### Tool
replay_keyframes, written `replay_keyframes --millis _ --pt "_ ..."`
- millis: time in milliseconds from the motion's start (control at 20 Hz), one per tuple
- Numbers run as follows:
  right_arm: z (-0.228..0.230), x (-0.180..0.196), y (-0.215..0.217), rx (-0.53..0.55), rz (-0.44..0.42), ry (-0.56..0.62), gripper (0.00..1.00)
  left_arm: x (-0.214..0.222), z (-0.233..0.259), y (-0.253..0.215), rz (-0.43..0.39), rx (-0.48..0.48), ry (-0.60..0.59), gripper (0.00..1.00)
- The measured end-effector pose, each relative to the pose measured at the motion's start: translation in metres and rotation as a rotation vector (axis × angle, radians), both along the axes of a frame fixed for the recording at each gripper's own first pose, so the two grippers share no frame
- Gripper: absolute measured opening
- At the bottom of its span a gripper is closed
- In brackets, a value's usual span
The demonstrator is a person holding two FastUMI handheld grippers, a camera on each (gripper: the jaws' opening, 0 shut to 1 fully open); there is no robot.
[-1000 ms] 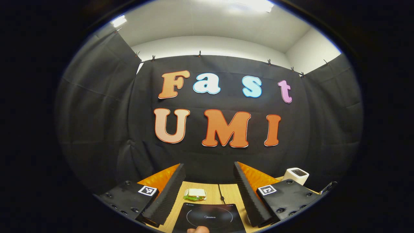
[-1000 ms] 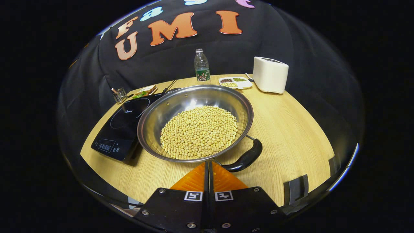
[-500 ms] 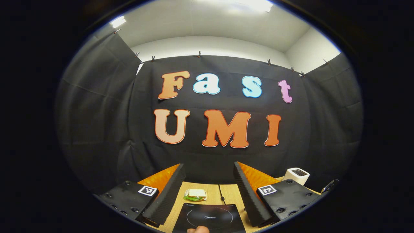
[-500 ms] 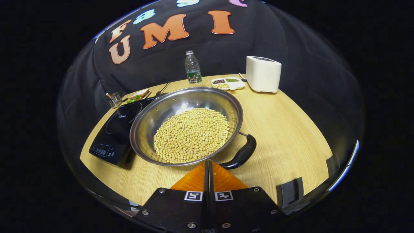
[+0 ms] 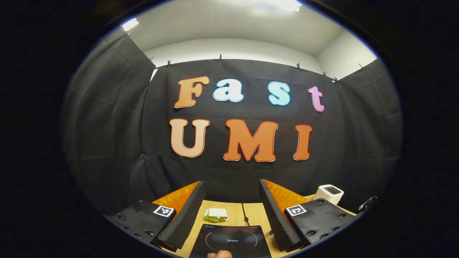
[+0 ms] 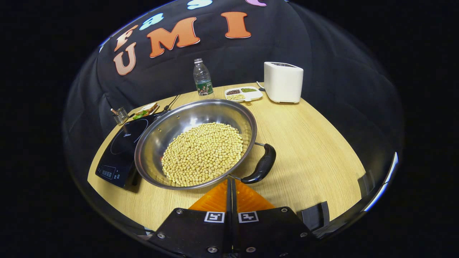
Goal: First push the handle of the pot to place it horizontally, then grasp the pot with both hands and set it on the induction cooktop.
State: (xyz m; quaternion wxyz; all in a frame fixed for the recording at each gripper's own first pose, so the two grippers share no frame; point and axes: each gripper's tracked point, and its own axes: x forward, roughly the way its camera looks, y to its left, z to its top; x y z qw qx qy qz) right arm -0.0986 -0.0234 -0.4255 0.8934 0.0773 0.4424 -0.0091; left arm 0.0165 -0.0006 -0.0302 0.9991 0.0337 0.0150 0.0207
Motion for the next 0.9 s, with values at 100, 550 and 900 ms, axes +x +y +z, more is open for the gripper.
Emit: replay_keyframes --millis 100,550,900 --pt "-0.001 0.003 -0.003 -0.004 -0.006 0.0 0.0 0.001 0.0 -0.001 -0.003 0.001 -0.001 0.99" --pt "-0.004 0.014 -0.014 -0.009 -0.036 -0.002 0.0 0.005 0.0 -0.001 0.006 0.01 -0.003 0.98" --pt "-0.006 0.023 -0.022 -0.017 -0.056 -0.002 0.0 0.01 -0.003 -0.002 0.007 0.011 0.005 0.98"
